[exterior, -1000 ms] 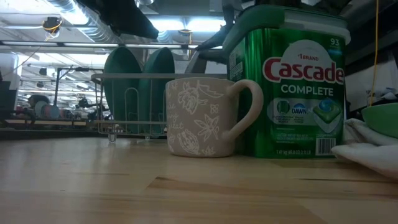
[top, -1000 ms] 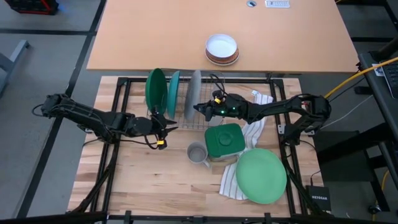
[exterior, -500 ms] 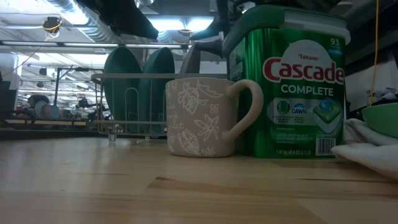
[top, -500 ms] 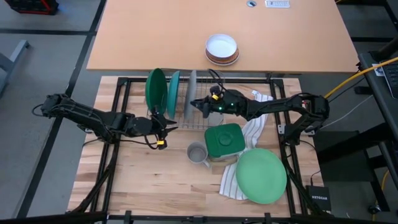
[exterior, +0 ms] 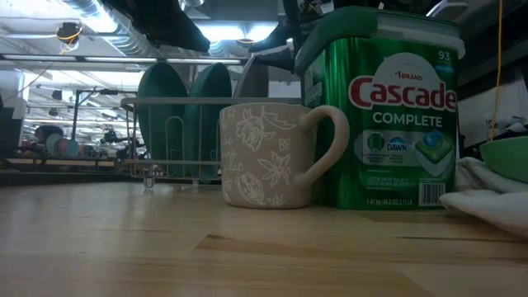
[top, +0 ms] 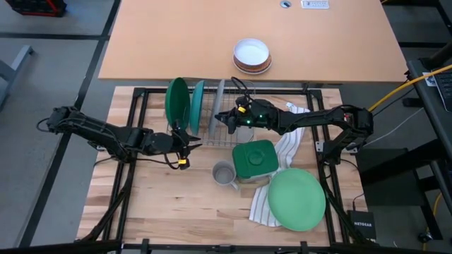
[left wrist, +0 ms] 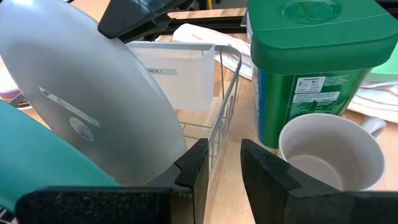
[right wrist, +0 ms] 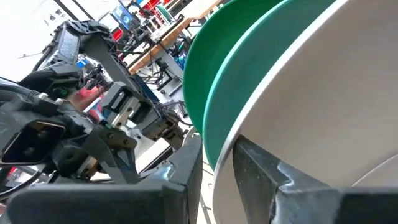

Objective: Sort dishes
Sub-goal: Put the gray plate in the dish rack

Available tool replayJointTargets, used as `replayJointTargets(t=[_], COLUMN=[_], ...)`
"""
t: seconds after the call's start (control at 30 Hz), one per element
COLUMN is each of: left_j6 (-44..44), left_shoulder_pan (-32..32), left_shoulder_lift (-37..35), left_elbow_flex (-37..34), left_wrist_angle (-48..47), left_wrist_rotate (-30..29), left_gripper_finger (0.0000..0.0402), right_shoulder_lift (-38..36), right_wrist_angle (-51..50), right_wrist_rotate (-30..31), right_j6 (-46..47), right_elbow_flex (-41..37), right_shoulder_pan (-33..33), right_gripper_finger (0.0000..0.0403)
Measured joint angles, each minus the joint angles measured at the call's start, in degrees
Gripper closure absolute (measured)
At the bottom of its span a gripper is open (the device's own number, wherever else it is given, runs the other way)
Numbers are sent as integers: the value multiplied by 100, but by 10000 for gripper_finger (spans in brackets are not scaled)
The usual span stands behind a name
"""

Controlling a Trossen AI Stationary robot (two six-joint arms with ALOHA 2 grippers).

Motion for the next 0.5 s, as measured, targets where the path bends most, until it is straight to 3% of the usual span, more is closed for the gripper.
replayJointTargets(t=[0.5], left_j6=[8], left_shoulder_pan=[0], left_shoulder_lift=[0], left_elbow_flex=[0], left_wrist_angle=[2], left_wrist_rotate=[-1], left_gripper_finger=[318], right_shoulder_lift=[0], right_wrist_angle=[22], right_wrist_rotate=[335], right_j6=[-4], right_elbow_flex=[0], right_shoulder_pan=[0], right_gripper_finger=[313])
